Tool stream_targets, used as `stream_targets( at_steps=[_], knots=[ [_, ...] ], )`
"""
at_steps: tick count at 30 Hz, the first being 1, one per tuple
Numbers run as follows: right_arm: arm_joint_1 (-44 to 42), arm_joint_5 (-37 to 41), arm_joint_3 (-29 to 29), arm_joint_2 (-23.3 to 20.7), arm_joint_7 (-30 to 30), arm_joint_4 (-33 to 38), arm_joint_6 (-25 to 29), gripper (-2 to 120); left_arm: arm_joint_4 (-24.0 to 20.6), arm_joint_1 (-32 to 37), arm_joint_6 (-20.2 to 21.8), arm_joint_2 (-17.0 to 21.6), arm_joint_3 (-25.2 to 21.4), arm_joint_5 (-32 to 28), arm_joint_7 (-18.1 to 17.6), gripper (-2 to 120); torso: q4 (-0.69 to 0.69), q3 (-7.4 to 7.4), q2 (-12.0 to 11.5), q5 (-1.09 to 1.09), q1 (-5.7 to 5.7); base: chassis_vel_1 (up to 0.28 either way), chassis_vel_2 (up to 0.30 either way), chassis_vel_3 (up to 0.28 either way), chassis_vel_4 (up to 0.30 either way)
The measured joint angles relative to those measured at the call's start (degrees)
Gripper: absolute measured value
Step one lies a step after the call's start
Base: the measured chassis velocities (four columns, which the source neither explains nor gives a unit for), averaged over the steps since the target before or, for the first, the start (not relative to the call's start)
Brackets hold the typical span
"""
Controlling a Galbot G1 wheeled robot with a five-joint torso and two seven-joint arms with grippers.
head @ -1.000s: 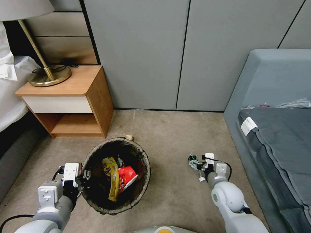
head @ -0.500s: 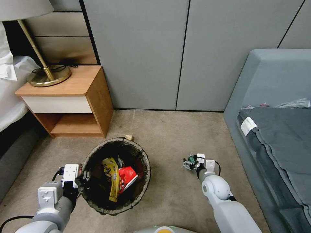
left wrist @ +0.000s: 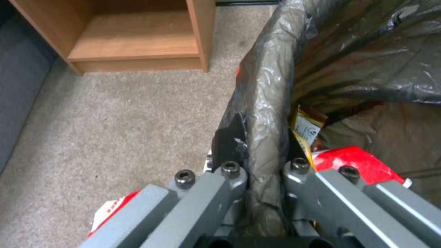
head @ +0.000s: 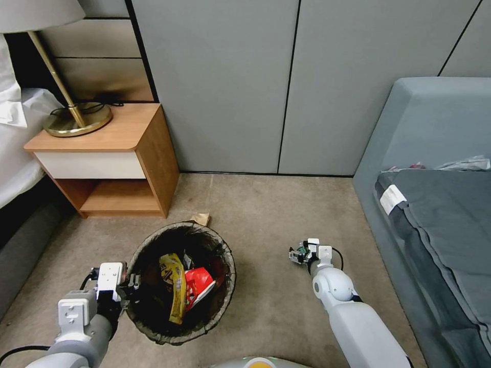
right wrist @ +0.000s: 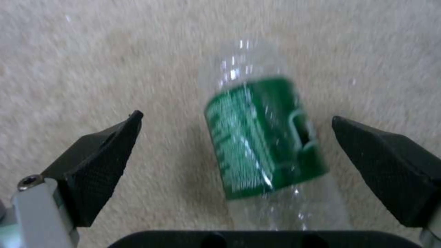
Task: Pick up the trash bin, then pick up the garbage from the floor and place it into the trash bin.
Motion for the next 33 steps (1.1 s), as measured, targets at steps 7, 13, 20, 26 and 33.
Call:
stream_targets(
  at_steps=[7, 13, 20, 26, 33],
  knots=[
    [0.1, -0.2, 0.1, 0.2, -0.3, -3.2, 0.6, 98, 0.0, 0.0, 0.0, 0.0, 0.0, 0.0, 0.0, 2, 0.0, 0.0, 0.0, 0.0, 0.0, 0.0, 0.0, 0.0, 0.0],
    [-0.1, -0.1, 0.7, 0.2, -0.8, -4.1, 1.1, 78, 0.0, 0.1, 0.0, 0.0, -0.1, 0.0, 0.0, 2, 0.0, 0.0, 0.0, 0.0, 0.0, 0.0, 0.0, 0.0, 0.0],
    [-1.0, 0.1, 1.3, 0.2, -0.8, -2.5, 1.4, 55, 0.0, 0.1, 0.0, 0.0, -0.1, 0.0, 0.0, 2, 0.0, 0.0, 0.0, 0.0, 0.0, 0.0, 0.0, 0.0, 0.0],
    [-1.7, 0.1, 1.5, 0.0, -0.8, -0.9, 1.7, 34, 0.0, 0.1, 0.0, -0.1, -0.1, 0.0, 0.0, 2, 0.0, 0.0, 0.0, 0.0, 0.0, 0.0, 0.0, 0.0, 0.0],
    [-3.2, -1.4, 2.3, -0.4, -0.2, 3.9, 2.5, 22, 0.0, 0.1, 0.0, -0.1, -0.1, 0.1, 0.0, 2, 0.0, 0.0, 0.0, 0.02, 0.0, 0.0, 0.0, 0.0, 0.0]
  ],
)
